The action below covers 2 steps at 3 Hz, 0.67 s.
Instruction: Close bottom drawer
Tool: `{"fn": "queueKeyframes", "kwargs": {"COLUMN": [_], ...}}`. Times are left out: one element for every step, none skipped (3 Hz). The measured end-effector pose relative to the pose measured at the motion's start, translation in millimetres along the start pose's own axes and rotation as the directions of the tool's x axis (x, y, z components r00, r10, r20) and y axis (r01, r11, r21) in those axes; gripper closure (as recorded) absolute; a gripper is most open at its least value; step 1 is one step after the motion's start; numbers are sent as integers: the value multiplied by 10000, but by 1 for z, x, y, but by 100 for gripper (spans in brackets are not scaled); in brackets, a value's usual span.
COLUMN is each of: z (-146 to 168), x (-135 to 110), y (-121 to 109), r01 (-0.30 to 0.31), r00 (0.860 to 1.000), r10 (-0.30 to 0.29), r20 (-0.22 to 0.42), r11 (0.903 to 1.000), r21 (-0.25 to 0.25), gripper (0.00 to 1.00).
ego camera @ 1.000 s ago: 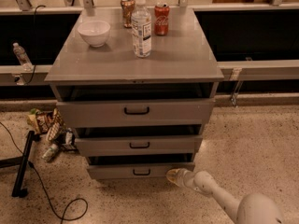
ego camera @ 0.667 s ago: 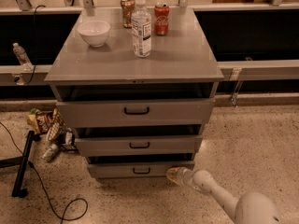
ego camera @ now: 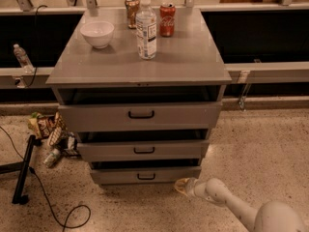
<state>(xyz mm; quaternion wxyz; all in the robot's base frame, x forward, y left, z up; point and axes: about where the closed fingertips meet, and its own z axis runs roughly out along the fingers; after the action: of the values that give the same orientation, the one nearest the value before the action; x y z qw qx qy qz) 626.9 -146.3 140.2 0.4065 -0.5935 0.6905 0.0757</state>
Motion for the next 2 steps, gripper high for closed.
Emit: {"fn": "queueKeyframes", "kwargs": {"z": [-46,-116], "x": [0,-4], "y": [27,31], "r01": [-719,-1484], "r00": [9969,9868], "r10": [742,1541], "r20": [257,502], "r11": [9941,9836], "r21": [-808,-1023], "gripper": [100,100]}}
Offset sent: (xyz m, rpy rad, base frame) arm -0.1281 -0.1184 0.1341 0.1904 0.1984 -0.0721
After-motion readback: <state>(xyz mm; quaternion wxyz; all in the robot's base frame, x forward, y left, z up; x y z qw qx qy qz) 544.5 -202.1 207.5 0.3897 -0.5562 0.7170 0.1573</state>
